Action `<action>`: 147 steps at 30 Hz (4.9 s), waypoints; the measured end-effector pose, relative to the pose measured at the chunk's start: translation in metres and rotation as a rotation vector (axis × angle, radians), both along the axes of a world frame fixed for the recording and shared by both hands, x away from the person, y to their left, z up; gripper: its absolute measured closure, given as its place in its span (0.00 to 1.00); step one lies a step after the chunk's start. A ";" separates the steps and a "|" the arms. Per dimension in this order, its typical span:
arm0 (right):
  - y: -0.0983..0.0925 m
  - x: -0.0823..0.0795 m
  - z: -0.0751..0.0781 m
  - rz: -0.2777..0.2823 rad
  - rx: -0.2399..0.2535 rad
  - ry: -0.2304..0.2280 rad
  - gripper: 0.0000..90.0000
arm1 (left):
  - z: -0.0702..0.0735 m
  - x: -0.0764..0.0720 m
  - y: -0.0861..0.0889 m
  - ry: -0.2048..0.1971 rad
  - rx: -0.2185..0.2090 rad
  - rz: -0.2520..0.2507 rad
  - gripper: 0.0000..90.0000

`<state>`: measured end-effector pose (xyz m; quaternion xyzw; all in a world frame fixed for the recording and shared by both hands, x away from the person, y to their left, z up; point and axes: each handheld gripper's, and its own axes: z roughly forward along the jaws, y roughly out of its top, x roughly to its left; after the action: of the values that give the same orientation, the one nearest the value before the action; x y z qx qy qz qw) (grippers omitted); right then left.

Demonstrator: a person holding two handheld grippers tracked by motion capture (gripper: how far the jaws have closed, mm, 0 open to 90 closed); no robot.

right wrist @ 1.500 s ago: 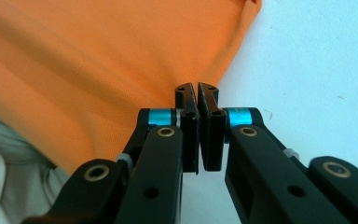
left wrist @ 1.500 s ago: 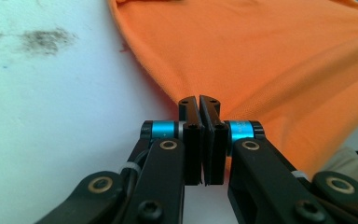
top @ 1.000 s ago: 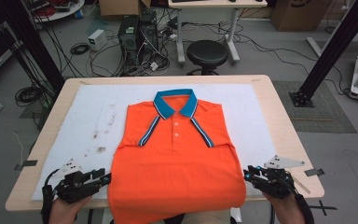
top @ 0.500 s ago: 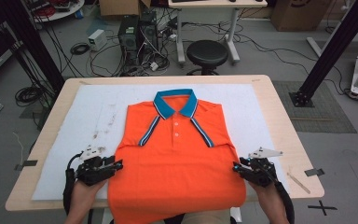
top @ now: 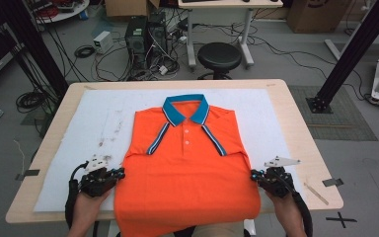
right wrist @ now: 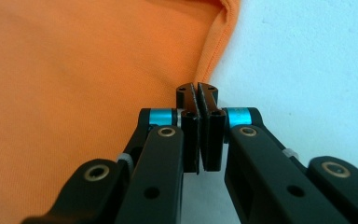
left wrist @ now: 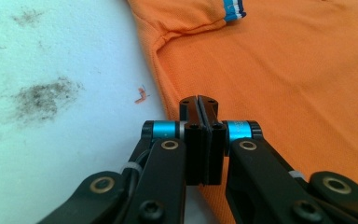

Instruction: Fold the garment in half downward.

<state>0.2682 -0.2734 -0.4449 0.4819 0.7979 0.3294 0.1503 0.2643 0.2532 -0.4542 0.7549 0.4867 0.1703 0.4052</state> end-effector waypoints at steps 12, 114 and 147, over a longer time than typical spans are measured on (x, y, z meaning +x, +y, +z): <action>-0.010 -0.019 0.006 0.016 0.028 0.007 0.99 | 0.003 -0.016 0.013 0.026 -0.046 -0.024 0.99; 0.015 0.142 0.057 0.085 0.079 -0.248 0.97 | 0.050 0.146 0.013 -0.224 -0.264 -0.114 0.95; -0.009 0.019 0.027 0.167 0.098 -0.222 0.97 | 0.018 0.025 0.026 -0.181 -0.270 -0.314 0.95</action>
<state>0.2869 -0.2828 -0.4177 0.3811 0.7967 0.4305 0.1861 0.2890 0.2794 -0.4364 0.7421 0.3435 0.1055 0.5659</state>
